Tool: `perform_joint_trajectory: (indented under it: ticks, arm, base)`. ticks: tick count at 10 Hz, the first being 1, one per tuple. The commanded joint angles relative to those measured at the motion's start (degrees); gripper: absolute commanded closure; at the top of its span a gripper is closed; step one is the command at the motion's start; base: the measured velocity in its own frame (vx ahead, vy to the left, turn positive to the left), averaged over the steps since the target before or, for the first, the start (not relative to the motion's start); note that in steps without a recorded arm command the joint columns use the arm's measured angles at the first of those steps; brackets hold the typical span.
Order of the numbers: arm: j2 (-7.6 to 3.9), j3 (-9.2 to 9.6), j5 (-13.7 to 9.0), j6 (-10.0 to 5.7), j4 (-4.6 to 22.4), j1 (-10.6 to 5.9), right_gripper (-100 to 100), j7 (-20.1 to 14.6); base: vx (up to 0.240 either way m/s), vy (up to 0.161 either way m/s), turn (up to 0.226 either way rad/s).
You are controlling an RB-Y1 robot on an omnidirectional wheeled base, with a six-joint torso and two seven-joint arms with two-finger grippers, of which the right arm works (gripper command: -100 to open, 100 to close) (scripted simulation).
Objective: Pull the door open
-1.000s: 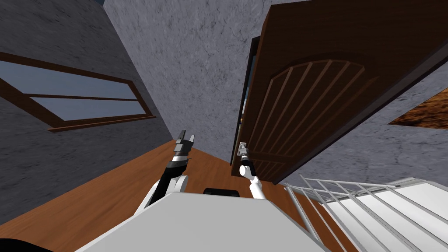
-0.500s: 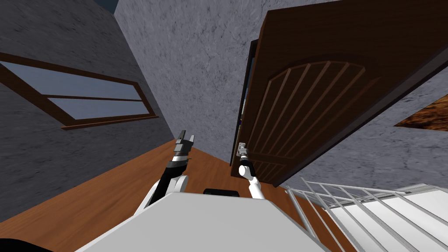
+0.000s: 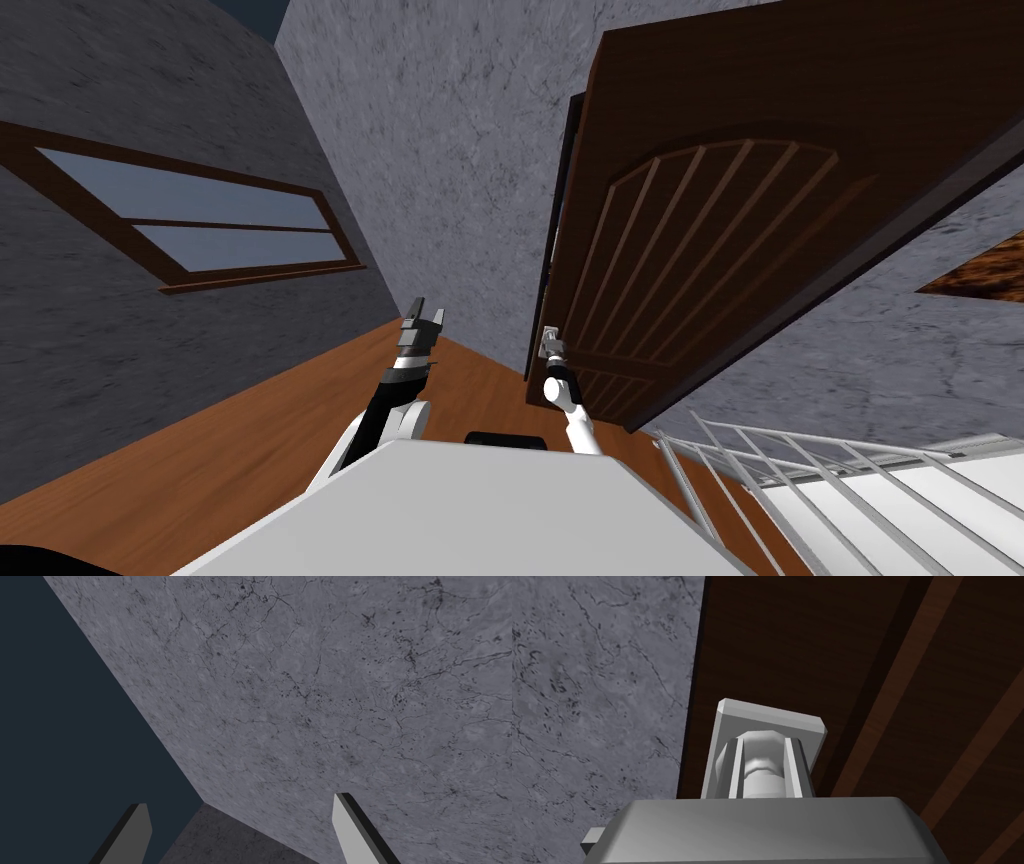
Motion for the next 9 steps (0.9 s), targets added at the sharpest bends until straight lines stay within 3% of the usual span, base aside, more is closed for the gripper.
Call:
perform_joint_trajectory:
  ticks: [1, 6, 7, 8, 9]
  arm:
    - [-0.04, 0.31, -0.7, 0.04, 1.2, 0.14, 100, -1.9]
    - [0.6, 1.54, -4.2, 0.0, 0.5, 0.59, 100, -9.0]
    - [0.58, 1.31, -3.6, -0.38, -0.5, 0.18, 100, -7.7]
    - [-1.3, 0.68, -4.3, -0.26, -0.5, 0.16, -100, -9.3]
    - [-1.72, 0.51, -4.5, -0.21, -0.4, 0.19, -100, -9.6]
  base:
    - [0.003, -0.043, 0.03]
    - [0.007, -0.043, 0.033]
    - [-0.002, -0.017, 0.008]
    - [-0.071, 0.119, 0.131]
    - [-0.135, 0.187, 0.126]
